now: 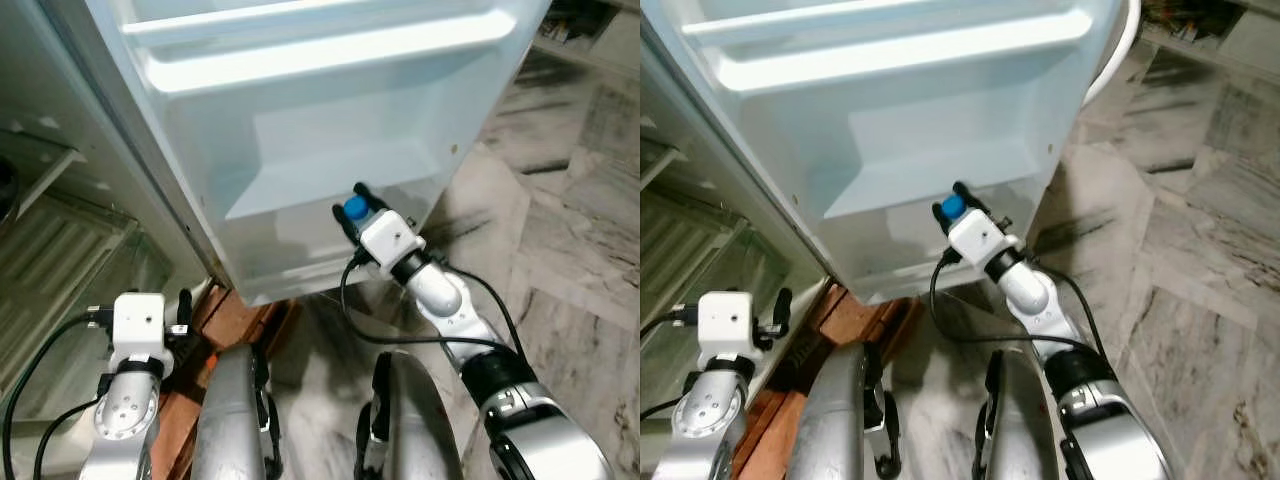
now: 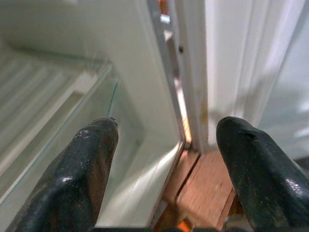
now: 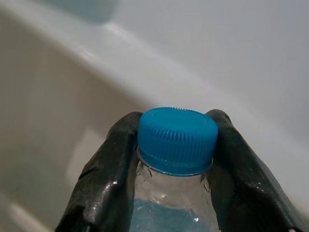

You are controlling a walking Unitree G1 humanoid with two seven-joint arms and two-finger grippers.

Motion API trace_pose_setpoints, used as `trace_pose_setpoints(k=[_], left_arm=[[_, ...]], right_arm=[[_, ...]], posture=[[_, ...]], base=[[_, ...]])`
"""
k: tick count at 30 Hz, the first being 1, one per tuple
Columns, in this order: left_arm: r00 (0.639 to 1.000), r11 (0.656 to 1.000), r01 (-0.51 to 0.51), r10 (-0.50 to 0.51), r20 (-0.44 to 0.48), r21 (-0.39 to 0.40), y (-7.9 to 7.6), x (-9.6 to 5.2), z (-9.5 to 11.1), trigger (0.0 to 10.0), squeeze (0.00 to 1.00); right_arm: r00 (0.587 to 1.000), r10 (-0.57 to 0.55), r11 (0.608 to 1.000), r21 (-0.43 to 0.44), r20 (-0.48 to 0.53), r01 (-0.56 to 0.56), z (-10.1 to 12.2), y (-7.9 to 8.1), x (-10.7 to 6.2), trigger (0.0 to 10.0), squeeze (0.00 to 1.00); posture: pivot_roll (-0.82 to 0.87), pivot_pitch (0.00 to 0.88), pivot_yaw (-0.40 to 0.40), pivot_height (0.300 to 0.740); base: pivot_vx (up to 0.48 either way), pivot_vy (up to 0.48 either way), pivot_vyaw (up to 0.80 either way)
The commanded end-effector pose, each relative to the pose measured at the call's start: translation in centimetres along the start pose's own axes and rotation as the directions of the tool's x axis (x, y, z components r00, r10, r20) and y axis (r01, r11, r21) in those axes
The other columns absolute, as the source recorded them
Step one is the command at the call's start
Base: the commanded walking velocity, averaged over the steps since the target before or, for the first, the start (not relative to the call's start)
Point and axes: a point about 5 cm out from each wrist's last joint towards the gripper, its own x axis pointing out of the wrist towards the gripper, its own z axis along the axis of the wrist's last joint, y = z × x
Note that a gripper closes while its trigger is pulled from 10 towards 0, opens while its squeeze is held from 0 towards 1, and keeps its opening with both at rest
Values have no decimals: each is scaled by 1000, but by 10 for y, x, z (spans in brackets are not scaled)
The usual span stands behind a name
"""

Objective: Restocking fridge

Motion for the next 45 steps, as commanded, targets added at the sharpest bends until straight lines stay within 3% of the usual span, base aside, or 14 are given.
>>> trace_pose_setpoints(k=[1, 5, 9, 18, 19, 24, 30, 33, 45], left_arm=[[1000, 1000, -13, 13, -24, 14, 6, -8, -2, 10000, 0], [999, 1000, -15, 16, -35, 16, 9, -15, -3, 10000, 0], [999, 1000, -3, 4, -43, 22, 8, -19, -1, 10000, 0], [1000, 999, -16, 17, -13, 28, 9, -17, 13, 10000, 0], [1000, 999, -19, 19, -14, 28, 9, -17, 13, 10000, 0], [1000, 999, -23, 24, -18, 31, 10, -19, 14, 10000, 0], [999, 999, -30, 31, -20, 40, 12, -22, 15, 10000, 0], [999, 998, -36, 37, -23, 49, 14, -26, 15, 10000, 0], [999, 995, -39, 42, -33, 95, 20, -42, 17, 10000, 0]], right_arm=[[1000, 5, 999, -39, 26, -4, 3, -3, 4, 10000, 0], [999, -31, 999, 16, 31, 31, 5, -7, 10, 10000, 0], [996, -31, 1000, 5, 78, 31, 11, -6, 13, 10000, 0], [976, 14, 983, -180, 216, 26, 26, -14, 10, 10000, 0], [972, 5, 969, -240, 233, 52, 29, -21, 13, 10000, 0], [974, 4, 957, -283, 225, 61, 28, -28, 17, 10000, 0], [979, 45, 930, -366, 201, 32, 23, -24, 19, 10000, 0], [969, 61, 907, -418, 242, 48, 31, -24, 25, 10000, 0], [878, -56, 878, -396, 475, 270, 85, -51, 55, 10000, 0]], posture=[[207, 295, 7, 605], [217, 308, 13, 605], [209, 320, 20, 595], [199, 333, 21, 541], [198, 335, 21, 541], [204, 343, 22, 541], [220, 351, 26, 541], [231, 361, 31, 541], [265, 404, 44, 541]], base=[[0, 0, 0], [0, 0, 0], [0, 0, 0], [0, 0, 0], [0, 0, 0], [0, 0, 0], [0, 0, 0], [0, 0, 0], [0, 0, 0]])
